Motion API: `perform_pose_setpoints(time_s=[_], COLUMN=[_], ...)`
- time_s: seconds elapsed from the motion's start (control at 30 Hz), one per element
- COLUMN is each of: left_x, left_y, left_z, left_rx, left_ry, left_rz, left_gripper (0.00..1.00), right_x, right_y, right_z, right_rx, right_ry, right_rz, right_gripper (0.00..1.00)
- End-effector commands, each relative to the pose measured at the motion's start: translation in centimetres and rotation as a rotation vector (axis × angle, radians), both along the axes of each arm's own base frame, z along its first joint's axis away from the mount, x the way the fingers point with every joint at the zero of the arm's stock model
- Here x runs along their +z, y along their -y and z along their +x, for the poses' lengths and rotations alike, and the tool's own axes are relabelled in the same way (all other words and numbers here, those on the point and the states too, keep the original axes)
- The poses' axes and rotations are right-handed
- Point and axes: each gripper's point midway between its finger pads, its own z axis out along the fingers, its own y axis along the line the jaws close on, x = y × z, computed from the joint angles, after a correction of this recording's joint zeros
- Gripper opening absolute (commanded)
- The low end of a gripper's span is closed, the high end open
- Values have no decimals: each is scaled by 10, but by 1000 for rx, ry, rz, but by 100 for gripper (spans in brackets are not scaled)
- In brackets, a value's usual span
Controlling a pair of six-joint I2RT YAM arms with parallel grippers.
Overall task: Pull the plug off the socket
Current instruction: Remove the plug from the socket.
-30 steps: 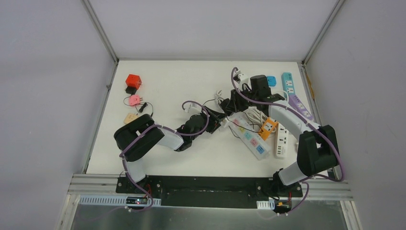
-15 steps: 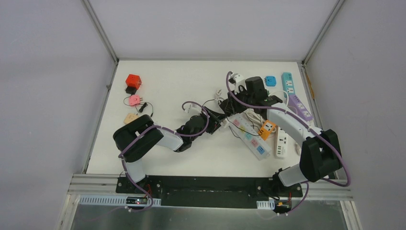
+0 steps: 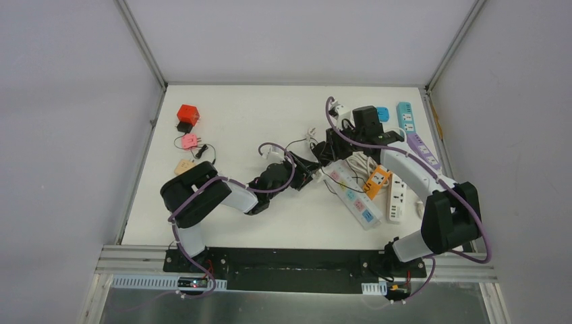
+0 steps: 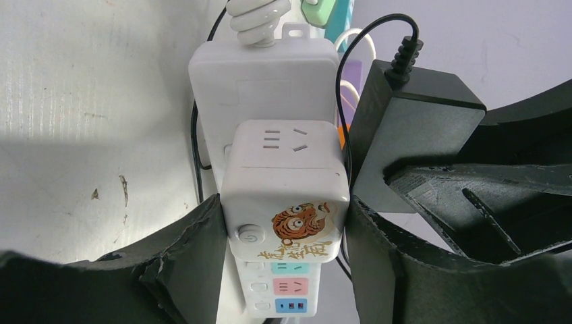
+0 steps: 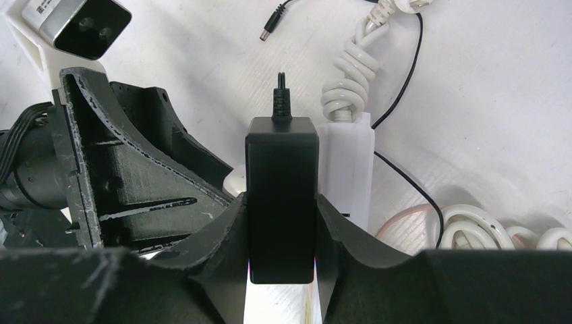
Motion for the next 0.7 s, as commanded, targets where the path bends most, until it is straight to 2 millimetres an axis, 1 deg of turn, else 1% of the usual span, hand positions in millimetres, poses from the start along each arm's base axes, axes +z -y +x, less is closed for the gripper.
perform_pose_setpoints(time_s=[0.0,0.13,0.2,0.23,0.3,0.47,0.53,0.6,0.67], left_x=[-57,-63,-65,-66,-68,-71,-73,-74,-76], left_y=[-35,-36,-35,-34,-31,-32,-34,-36,-37], left_z=[5,6,6,7,7,8,9,9,9], left_rx=[73,71,67,66,61,68,74,80,85], left_ry=[-83,-97,-102,-105,-111,-119,-120,-121,-123], left_rz=[165,168,170,171,172,182,193,202,208], left_gripper=[0,0,0,0,0,0,0,0,0], right_x=[83,90,87,85,80,68,62,58,59], right_y=[-3,7,5,1,-14,-53,-60,-62,-60], right_z=[17,16,16,15,10,-9,-13,-13,-12], right_rx=[46,43,37,37,49,112,123,126,125], right_ry=[250,300,285,265,249,262,257,257,266], right_rz=[69,22,38,56,68,25,9,-7,-23], right_gripper=[0,0,0,0,0,0,0,0,0])
